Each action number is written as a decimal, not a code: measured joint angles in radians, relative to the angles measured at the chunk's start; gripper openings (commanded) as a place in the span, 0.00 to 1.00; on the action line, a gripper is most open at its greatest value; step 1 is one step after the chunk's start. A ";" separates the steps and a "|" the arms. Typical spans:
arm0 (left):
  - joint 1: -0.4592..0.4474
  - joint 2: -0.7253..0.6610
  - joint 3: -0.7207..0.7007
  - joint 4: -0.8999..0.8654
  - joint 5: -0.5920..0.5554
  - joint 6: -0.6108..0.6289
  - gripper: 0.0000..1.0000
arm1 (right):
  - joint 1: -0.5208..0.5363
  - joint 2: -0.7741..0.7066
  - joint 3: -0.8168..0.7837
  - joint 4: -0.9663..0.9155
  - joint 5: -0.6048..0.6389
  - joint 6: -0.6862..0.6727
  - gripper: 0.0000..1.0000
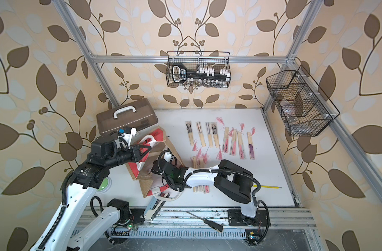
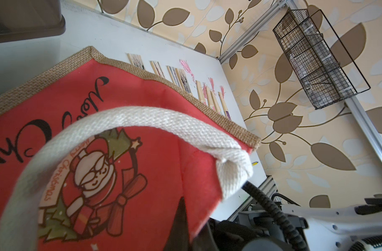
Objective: Take out the folding fans from the tote bags
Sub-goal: Pick up the folding fan from the canvas bag.
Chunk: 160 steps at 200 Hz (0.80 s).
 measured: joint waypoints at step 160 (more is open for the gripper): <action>0.000 -0.017 0.001 0.020 -0.047 0.000 0.00 | 0.093 -0.296 -0.194 0.096 0.137 -0.520 0.00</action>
